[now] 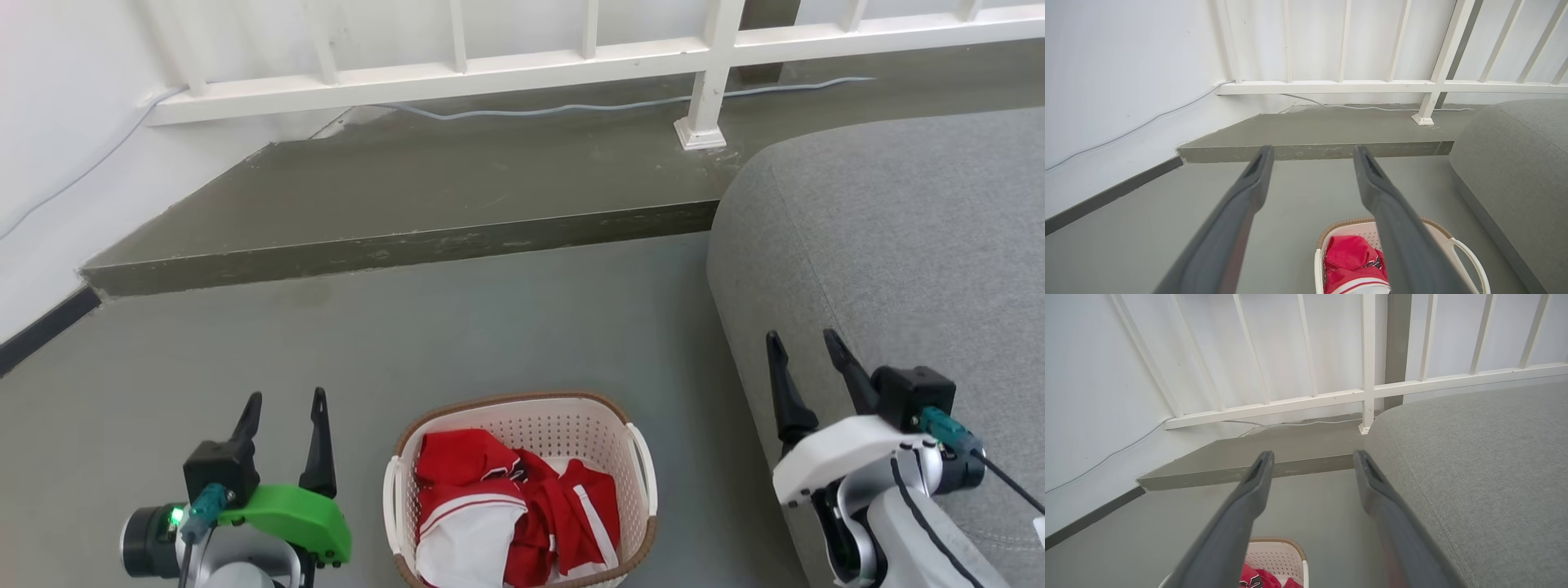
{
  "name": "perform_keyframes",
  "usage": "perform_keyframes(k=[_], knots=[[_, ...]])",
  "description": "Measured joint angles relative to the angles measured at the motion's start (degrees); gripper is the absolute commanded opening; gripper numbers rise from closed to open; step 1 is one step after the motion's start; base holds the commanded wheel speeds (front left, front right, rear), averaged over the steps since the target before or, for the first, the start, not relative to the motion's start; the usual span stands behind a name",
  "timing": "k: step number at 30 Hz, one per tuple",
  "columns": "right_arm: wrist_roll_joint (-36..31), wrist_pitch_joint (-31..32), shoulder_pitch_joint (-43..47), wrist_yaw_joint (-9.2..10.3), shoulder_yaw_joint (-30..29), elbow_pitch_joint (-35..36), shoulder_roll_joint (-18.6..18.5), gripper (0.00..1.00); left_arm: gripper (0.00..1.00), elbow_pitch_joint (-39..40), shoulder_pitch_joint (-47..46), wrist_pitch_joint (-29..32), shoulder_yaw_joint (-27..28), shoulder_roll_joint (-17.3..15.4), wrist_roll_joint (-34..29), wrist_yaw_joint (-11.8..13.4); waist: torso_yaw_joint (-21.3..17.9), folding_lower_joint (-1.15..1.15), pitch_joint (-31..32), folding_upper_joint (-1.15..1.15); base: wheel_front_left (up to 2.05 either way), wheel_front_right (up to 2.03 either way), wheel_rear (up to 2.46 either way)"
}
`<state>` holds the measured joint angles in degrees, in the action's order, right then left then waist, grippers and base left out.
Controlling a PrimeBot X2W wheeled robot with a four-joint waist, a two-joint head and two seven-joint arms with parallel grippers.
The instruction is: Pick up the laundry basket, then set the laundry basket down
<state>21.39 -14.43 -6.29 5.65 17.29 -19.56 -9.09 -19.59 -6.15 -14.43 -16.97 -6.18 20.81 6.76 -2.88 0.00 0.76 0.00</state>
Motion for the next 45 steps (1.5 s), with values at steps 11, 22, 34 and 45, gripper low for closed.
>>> perform_keyframes(k=[11, 22, 34, 45], knots=[[-1.3, 0.0, 3.1, 0.01, 0.0, 2.0, 0.1, 1.0, 1.0, 2.8, 4.0, 0.0, 0.2, 0.3, -1.5, 0.1, 0.3, 0.0, 0.5, 0.0, 0.0, 0.0, 0.0], [-2.5, 0.0, 4.4, 0.02, -0.5, 3.4, 0.1, 1.0, 1.0, 5.1, 5.6, 0.0, 0.7, 0.4, -2.6, 0.1, 0.2, 0.0, 0.5, 0.0, 0.0, 0.0, 0.0], [-3.3, 0.0, 5.1, 0.1, -1.0, 4.0, 0.1, 1.0, 1.0, 5.6, 7.1, 0.0, 1.5, 0.9, -3.7, 0.1, 0.0, 0.0, 0.6, 0.0, 0.0, 0.0, 0.0], [-3.8, 0.0, 5.9, 0.44, -1.2, 4.1, 0.3, 1.0, 1.0, 6.4, 7.8, 0.0, 2.1, 1.3, -4.4, 0.1, -0.1, 0.0, 0.7, 0.0, 0.0, 0.0, 0.0]])
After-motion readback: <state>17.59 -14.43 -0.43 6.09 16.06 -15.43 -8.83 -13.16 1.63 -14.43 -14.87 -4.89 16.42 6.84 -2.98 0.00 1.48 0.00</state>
